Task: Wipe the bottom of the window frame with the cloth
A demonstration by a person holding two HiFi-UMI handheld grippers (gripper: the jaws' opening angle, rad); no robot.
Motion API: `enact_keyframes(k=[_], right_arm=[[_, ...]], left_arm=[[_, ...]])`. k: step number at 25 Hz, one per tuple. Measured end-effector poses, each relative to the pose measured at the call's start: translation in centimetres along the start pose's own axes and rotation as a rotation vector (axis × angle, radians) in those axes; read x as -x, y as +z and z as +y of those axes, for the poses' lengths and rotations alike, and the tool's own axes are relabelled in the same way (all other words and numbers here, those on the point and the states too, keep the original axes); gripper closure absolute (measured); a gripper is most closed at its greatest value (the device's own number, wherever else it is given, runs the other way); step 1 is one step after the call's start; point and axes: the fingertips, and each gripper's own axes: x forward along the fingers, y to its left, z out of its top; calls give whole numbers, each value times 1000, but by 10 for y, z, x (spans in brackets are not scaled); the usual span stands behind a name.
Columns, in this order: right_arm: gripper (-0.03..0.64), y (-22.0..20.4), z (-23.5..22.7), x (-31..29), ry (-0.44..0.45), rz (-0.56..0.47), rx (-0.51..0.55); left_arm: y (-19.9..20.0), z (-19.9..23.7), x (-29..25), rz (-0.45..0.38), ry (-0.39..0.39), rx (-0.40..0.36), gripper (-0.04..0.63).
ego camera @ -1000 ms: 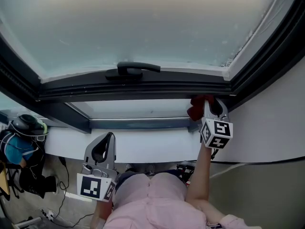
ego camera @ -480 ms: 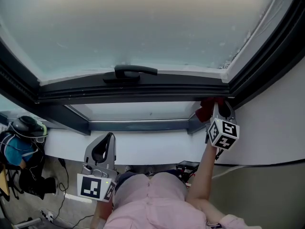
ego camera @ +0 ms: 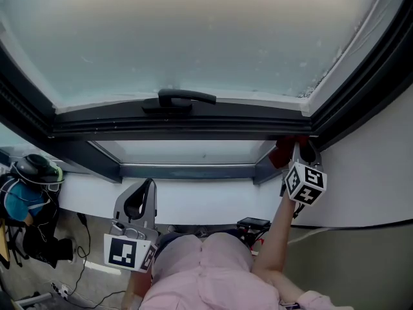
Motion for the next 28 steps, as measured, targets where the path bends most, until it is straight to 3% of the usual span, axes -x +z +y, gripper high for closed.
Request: enact_keyframes(k=[5, 9, 13, 16, 19, 23, 26, 28], right_arm=[[557, -4, -15, 1, -65, 22, -10], [557, -4, -21, -1, -57, 22, -18], [557, -2, -12, 2, -14, 20, -40], [557, -16, 8, 20, 68, 40, -63], [557, -34, 42, 50, 198, 68, -101], [558, -50, 107, 109, 457, 84, -234], [558, -36, 165, 152, 705, 55, -352], [558, -18, 214, 184, 929, 21, -358]], left_arm=[[1, 1, 8, 1, 11, 1, 597], [4, 4, 16, -4, 25, 6, 597], [6, 10, 27, -12, 44, 3, 597], [-3, 16, 36, 11, 57, 20, 597], [-14, 20, 40, 33, 49, 57, 597], [-39, 20, 43, 90, 16, 90, 597], [-67, 24, 38, 138, -20, 139, 597], [-94, 24, 29, 190, -77, 190, 597]])
